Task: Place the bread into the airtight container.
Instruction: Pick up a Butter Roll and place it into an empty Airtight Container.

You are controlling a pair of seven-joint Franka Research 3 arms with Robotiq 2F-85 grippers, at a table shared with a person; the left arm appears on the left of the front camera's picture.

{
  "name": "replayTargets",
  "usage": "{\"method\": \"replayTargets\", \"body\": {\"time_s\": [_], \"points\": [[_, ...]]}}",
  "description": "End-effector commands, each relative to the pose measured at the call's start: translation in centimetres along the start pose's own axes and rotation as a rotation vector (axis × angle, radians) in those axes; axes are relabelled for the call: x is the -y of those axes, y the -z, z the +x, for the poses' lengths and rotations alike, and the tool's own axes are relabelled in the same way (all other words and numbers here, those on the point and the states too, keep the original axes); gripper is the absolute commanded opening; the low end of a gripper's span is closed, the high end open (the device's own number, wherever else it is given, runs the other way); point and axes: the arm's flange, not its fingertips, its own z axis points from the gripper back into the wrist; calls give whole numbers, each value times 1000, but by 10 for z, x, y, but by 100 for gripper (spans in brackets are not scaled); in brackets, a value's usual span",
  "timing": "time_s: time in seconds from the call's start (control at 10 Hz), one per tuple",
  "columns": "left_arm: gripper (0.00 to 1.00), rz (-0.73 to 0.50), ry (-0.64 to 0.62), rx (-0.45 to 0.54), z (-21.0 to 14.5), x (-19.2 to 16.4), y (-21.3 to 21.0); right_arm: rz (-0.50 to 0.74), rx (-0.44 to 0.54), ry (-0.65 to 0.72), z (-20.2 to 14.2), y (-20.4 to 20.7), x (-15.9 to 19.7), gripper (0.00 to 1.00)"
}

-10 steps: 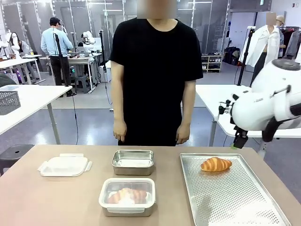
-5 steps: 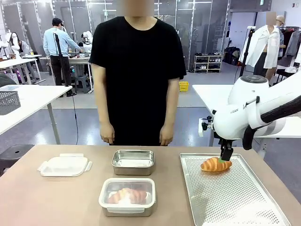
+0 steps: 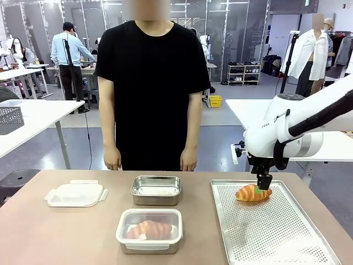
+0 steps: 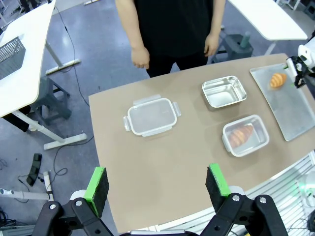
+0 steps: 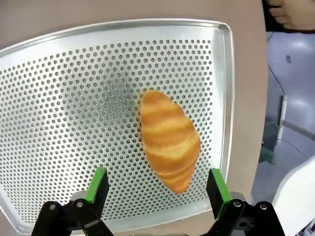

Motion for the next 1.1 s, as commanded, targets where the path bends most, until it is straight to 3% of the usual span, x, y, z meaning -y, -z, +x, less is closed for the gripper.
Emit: {"method": "replayTargets", "body": {"time_s": [0.0,0.4,1.0], "points": [[100,8,1,-2,0,2,0,62,21,-59,-3,10,19,100],[100,8,1,-2,0,2,0,116,-37,-72,-1,29,32,100],[100,8,1,-2,0,2,0,147,-48,-94,-1,58,45,100]]}}
